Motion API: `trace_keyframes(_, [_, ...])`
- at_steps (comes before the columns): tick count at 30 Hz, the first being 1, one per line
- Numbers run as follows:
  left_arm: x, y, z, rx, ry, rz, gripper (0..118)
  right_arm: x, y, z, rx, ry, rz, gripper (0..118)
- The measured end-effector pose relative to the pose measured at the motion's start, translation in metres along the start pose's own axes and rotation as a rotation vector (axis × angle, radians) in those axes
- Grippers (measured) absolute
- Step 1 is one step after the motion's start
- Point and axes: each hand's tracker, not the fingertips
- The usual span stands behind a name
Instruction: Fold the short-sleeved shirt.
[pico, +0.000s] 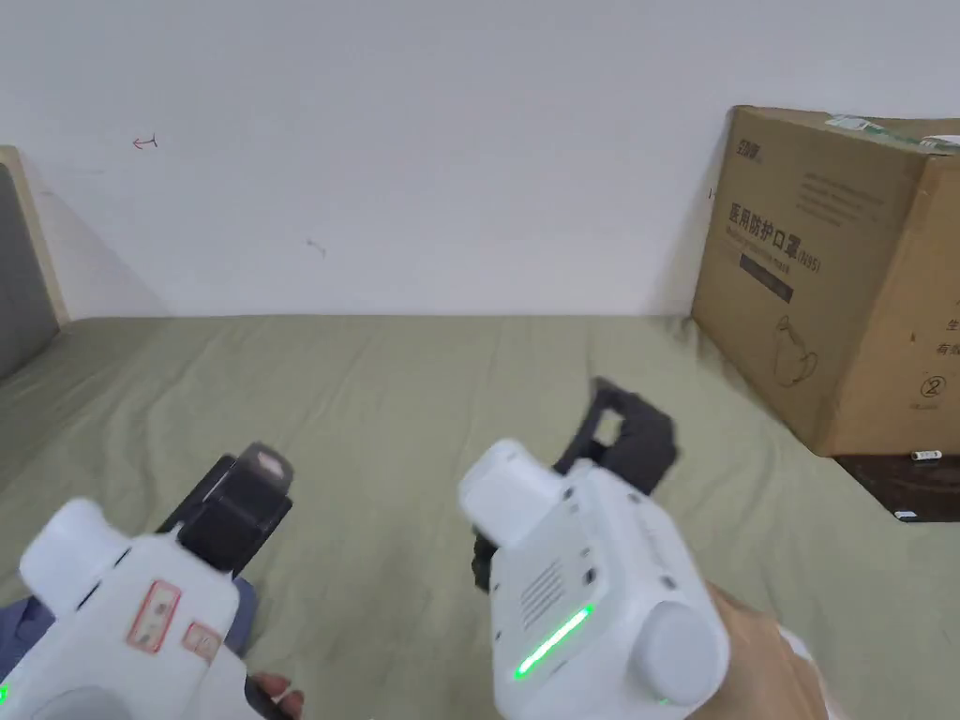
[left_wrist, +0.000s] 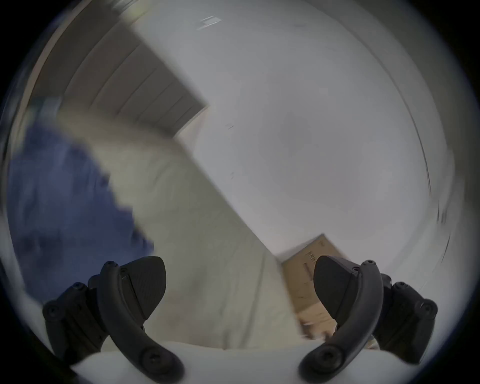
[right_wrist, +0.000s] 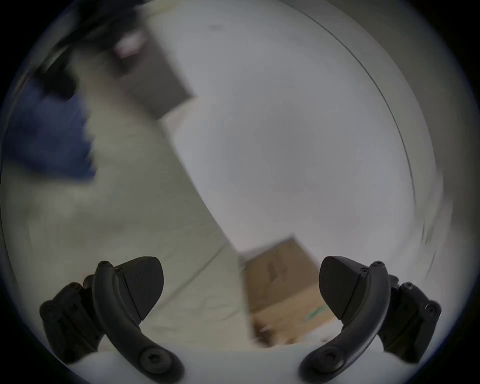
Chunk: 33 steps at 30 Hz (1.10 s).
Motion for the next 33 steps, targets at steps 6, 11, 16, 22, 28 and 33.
trace_keyframes(6, [0.075,-0.004,0.008,0.132,-0.022,-0.695,116,0.051,-0.055,0.0,-0.199,0.01,-0.773,117])
trace_keyframes(11, [0.073,-0.011,0.009,0.066,-0.057,-0.688,116,0.062,-0.049,0.023,-0.059,-0.058,-0.841,117])
trace_keyframes(16, [0.065,-0.004,0.022,0.141,-0.091,-0.574,115,0.054,-0.034,0.02,-0.027,-0.05,-0.656,117])
trace_keyframes(22, [0.073,0.0,0.022,-0.003,-0.086,-0.748,89,0.051,-0.037,0.026,-0.077,-0.054,-0.757,106])
trace_keyframes(28, [0.065,-0.005,0.021,-0.007,-0.058,-0.711,0,0.059,-0.043,0.028,-0.054,-0.087,-0.776,0])
trace_keyframes(33, [0.066,0.002,0.015,-0.066,-0.13,-0.624,0,0.058,-0.044,0.025,-0.063,-0.108,-0.767,0])
